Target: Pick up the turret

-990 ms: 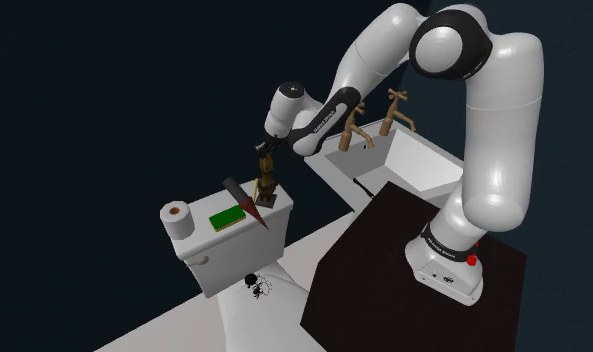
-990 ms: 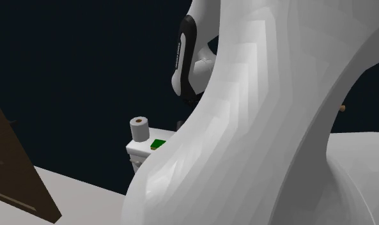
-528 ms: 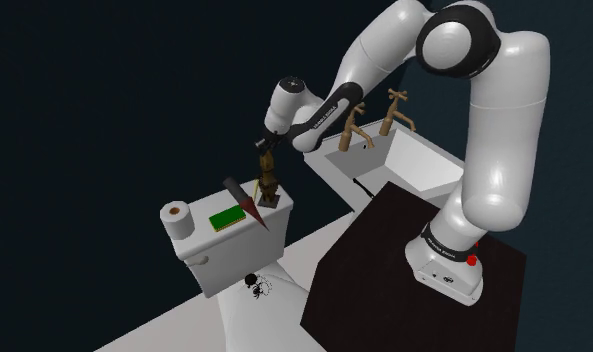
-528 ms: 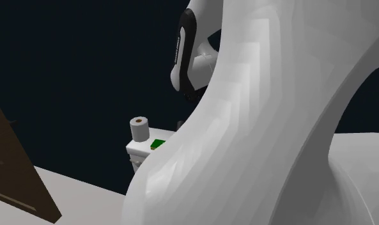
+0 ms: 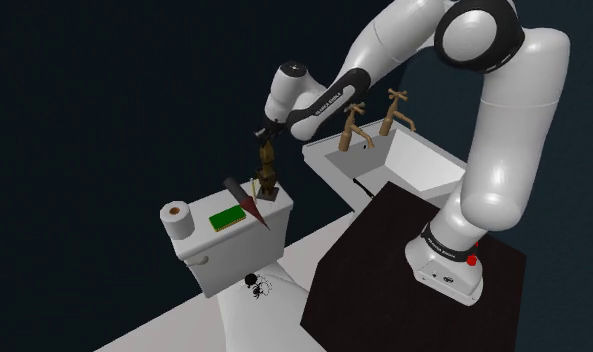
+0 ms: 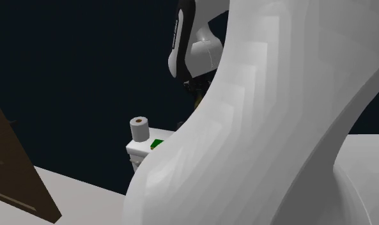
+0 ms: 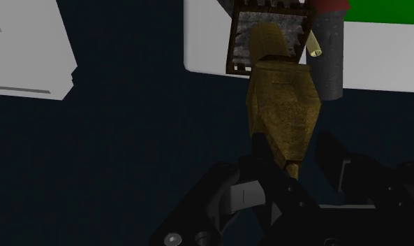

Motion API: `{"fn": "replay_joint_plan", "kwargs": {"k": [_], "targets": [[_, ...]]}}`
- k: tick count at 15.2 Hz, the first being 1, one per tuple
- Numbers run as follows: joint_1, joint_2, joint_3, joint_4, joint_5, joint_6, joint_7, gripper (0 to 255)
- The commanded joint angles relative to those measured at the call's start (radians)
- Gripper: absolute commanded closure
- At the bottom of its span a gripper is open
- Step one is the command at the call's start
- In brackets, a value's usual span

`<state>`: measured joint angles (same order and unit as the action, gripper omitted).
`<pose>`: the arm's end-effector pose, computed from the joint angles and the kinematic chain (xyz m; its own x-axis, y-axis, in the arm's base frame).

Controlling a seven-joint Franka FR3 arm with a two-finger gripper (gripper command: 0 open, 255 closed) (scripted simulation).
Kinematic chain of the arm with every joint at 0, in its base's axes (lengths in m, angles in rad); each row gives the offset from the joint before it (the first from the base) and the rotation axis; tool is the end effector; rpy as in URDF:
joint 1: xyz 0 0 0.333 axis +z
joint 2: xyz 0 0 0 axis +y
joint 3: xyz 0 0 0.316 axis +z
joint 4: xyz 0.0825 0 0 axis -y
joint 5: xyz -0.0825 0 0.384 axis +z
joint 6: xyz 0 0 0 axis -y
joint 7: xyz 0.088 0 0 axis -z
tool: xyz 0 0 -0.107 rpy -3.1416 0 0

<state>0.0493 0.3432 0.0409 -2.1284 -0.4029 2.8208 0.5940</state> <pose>0.5992 0.0731 0.2806 0.9163 -0.1319 0.3781 -0.1518 -0.9881 0.0233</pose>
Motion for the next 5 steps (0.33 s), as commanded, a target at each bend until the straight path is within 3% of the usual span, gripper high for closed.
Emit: {"fn": "replay_joint_plan", "kwargs": {"k": [1,5], "targets": [[-0.006,-0.022,0.01,0.0,0.014,-0.021,-0.013,255],[-0.013,-0.043,0.02,0.001,0.03,-0.044,-0.029,255]]}}
